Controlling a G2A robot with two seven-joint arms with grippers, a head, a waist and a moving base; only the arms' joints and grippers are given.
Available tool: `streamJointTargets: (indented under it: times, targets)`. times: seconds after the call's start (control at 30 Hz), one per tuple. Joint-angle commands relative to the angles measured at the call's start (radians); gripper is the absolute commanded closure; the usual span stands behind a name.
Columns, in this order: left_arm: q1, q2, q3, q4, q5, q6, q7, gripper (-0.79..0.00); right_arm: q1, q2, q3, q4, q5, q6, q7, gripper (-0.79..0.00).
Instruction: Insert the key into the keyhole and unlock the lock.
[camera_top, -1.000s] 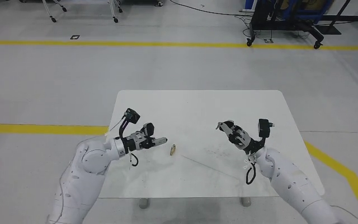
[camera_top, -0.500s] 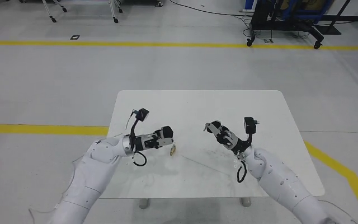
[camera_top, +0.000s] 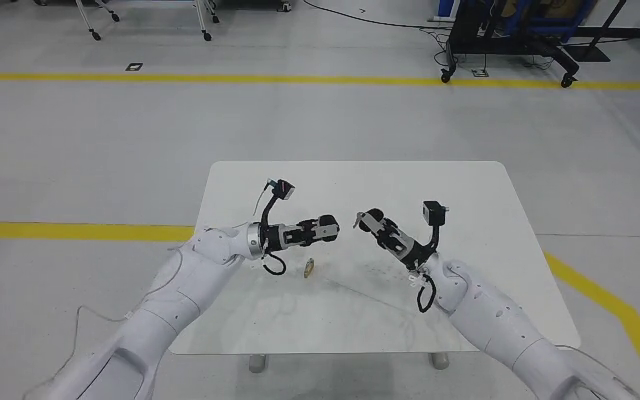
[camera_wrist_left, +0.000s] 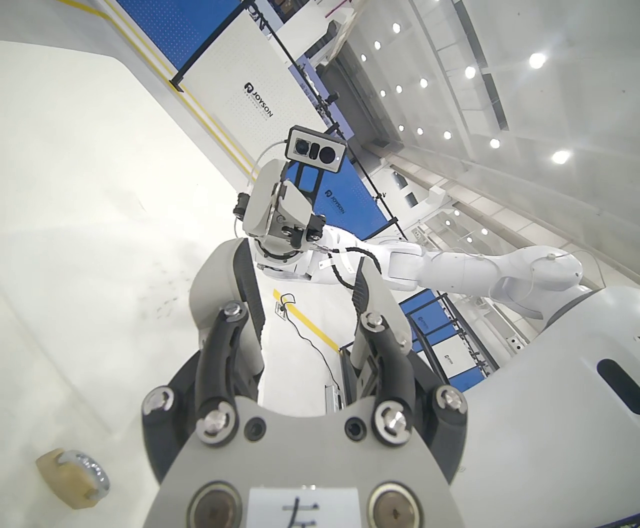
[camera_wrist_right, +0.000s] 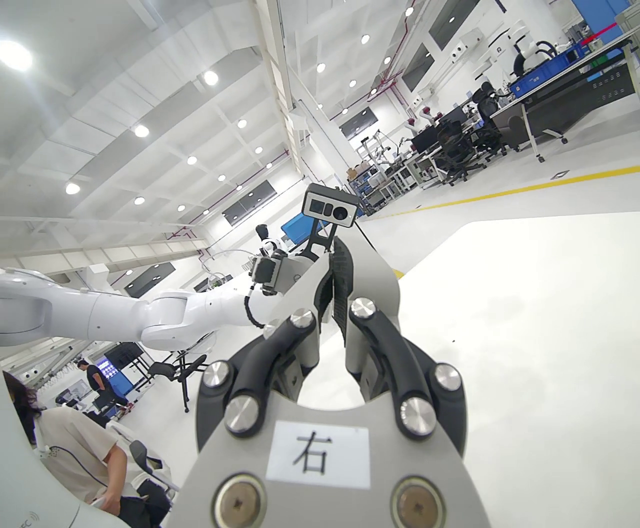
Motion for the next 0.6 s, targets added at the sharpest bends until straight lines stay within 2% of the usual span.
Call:
streamJointTargets:
  times: [0.0,0.13,0.23,0.37,0.43,0.5,0.57]
  targets:
    - [-0.022,-0.003,0.038,0.017,-0.015,-0.015,0.016,-0.489,-0.002,0.001,0.0,-0.001,0.012,0.0,0.021,0.0]
    - [-0.052,-0.008,0.096,0.045,-0.034,-0.035,0.035,-0.449,-0.007,0.0,-0.002,-0.017,0.06,0.0,0.055,0.0]
    - [-0.07,-0.015,0.138,0.06,-0.039,-0.049,0.05,-0.449,-0.008,0.001,-0.001,-0.022,0.077,0.0,0.085,0.0]
    - [-0.094,-0.026,0.188,0.086,-0.04,-0.072,0.072,-0.397,-0.009,0.0,0.006,-0.021,0.092,0.0,0.109,0.0]
    - [-0.104,-0.03,0.209,0.1,-0.045,-0.083,0.083,-0.397,-0.011,-0.001,0.01,-0.019,0.094,0.0,0.118,0.0]
    - [-0.113,-0.034,0.228,0.11,-0.052,-0.092,0.092,-0.44,-0.012,-0.003,0.013,-0.016,0.097,0.0,0.124,0.0]
    - [-0.121,-0.038,0.245,0.122,-0.061,-0.099,0.1,-0.428,-0.012,-0.005,0.015,-0.012,0.097,0.0,0.131,0.0]
